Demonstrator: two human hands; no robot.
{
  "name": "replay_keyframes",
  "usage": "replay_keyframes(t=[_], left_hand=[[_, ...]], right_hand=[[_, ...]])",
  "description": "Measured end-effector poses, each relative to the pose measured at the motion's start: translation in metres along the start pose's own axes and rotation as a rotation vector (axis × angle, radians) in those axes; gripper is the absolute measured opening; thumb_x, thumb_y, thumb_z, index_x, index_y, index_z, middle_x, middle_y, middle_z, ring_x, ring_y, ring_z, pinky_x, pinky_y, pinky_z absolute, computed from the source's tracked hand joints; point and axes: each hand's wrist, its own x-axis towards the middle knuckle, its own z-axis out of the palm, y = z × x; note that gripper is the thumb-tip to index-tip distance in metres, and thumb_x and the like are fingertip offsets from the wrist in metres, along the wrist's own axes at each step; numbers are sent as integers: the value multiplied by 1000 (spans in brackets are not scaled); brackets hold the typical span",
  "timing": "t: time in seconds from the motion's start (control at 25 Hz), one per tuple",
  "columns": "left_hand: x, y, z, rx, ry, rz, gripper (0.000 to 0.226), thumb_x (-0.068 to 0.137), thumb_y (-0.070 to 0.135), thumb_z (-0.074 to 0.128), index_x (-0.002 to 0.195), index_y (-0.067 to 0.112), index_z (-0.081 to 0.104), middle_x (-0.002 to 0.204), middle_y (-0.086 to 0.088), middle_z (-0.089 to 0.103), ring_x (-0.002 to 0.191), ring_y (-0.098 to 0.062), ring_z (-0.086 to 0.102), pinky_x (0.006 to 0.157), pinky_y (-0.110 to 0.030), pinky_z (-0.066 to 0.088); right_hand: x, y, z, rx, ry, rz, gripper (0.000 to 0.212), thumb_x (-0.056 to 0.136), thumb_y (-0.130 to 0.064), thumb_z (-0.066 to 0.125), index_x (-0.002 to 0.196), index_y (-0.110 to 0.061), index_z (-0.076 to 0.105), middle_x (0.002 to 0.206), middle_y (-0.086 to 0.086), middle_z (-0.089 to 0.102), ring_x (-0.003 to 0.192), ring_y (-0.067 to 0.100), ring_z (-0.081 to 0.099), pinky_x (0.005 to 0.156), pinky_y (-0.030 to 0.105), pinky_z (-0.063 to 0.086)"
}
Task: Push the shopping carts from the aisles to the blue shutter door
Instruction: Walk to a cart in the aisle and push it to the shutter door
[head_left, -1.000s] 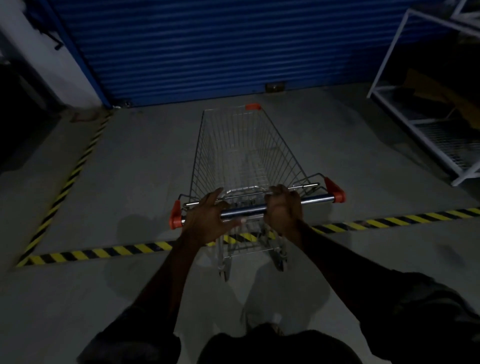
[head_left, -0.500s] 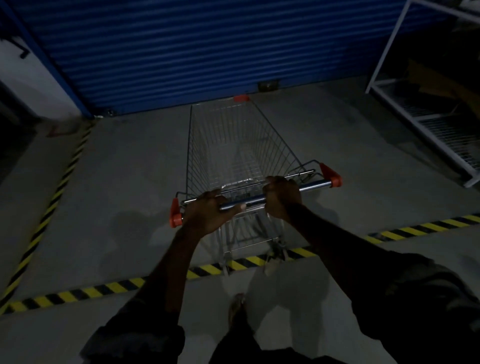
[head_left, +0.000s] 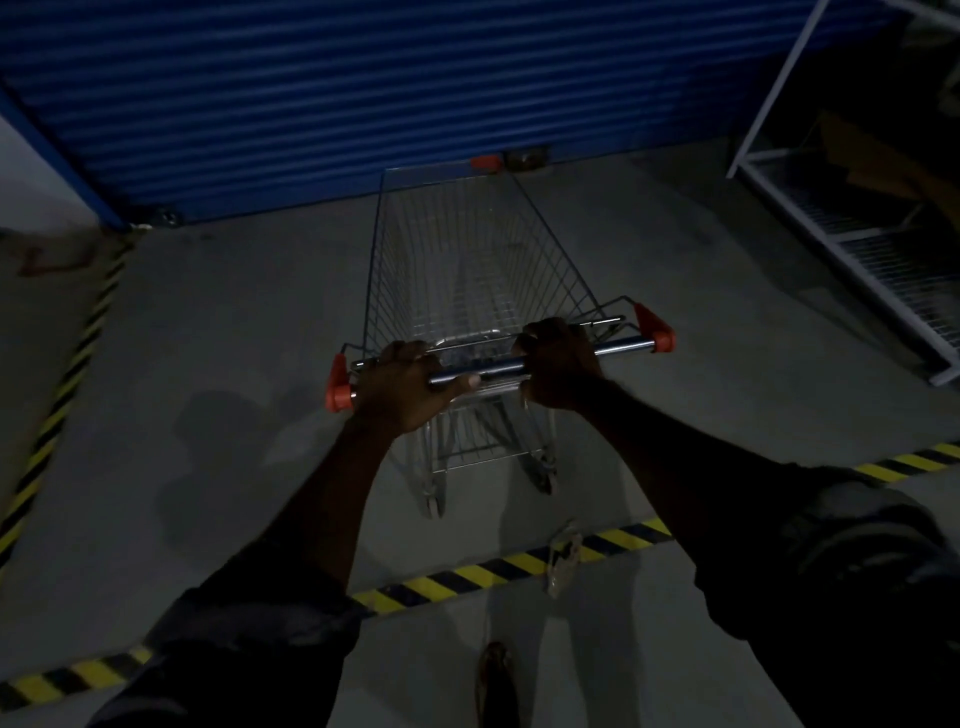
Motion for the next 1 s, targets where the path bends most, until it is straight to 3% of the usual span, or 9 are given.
replay_keyframes(t=[0.12, 0.2, 0.28, 0.4, 0.52, 0.64, 0.8, 1.0], left_hand=[[30, -8, 11, 73, 193, -57, 70, 88, 83, 45, 104, 22, 74, 128, -4, 65, 121, -32, 57, 97, -54, 41], [42, -18, 21, 87, 236, -68, 59, 93, 71, 50, 119, 21, 68, 129, -8, 63, 120, -35, 57, 101, -59, 40], [51, -33, 28, 121, 244, -22, 60, 97, 61, 49, 141, 20, 56, 143, -12, 55, 130, -38, 51, 108, -62, 34], [68, -50, 27, 89, 242, 5, 68, 94, 47, 56, 155, 19, 41, 161, -20, 35, 145, -41, 37, 115, -63, 29], [76, -51, 22, 100, 218, 49, 76, 85, 23, 52, 159, 14, 33, 165, -26, 20, 149, -47, 28, 117, -65, 24], [77, -47, 18, 60, 227, 54, 75, 80, 13, 39, 155, 12, 40, 158, -28, 35, 144, -47, 38, 117, -65, 23], [95, -48, 13, 54, 166, -38, 70, 83, 9, 29, 149, 13, 50, 148, -27, 49, 139, -46, 45, 116, -65, 26], [126, -72, 5, 3, 101, -22, 66, 82, -8, 54, 145, 13, 56, 142, -24, 55, 134, -45, 48, 116, -62, 29]], right_hand=[[25, 0, 5, 80, 132, 95, 56, 68, -34, 66, 120, -13, 66, 116, 10, 64, 113, 39, 58, 103, 52, 38], [36, 1, 7, 67, 164, 62, 76, 67, -35, 74, 137, -9, 57, 129, 14, 60, 124, 40, 53, 113, 57, 29], [47, 6, 4, 36, 102, 46, 96, 72, -39, 80, 154, -11, 39, 152, 14, 45, 142, 37, 36, 121, 54, 15], [65, 11, -5, 35, 24, 50, 103, 82, -44, 77, 163, -17, 20, 167, 12, 23, 155, 34, 15, 124, 51, 7], [73, 12, -8, 151, 26, 66, 99, 86, -37, 75, 164, -20, 17, 171, 10, 14, 158, 32, 4, 128, 47, 8], [74, 13, -6, 314, 60, 104, 90, 89, -28, 71, 164, -24, 20, 171, 4, 14, 159, 28, -1, 126, 47, 22], [84, 9, -6, 343, 2, 117, 96, 86, -23, 72, 164, -26, 17, 172, 0, 11, 159, 25, -5, 121, 46, 29], [103, 7, -12, 320, -91, 107, 103, 88, -25, 72, 165, -26, 4, 173, 1, -5, 158, 25, -14, 121, 49, 28]])
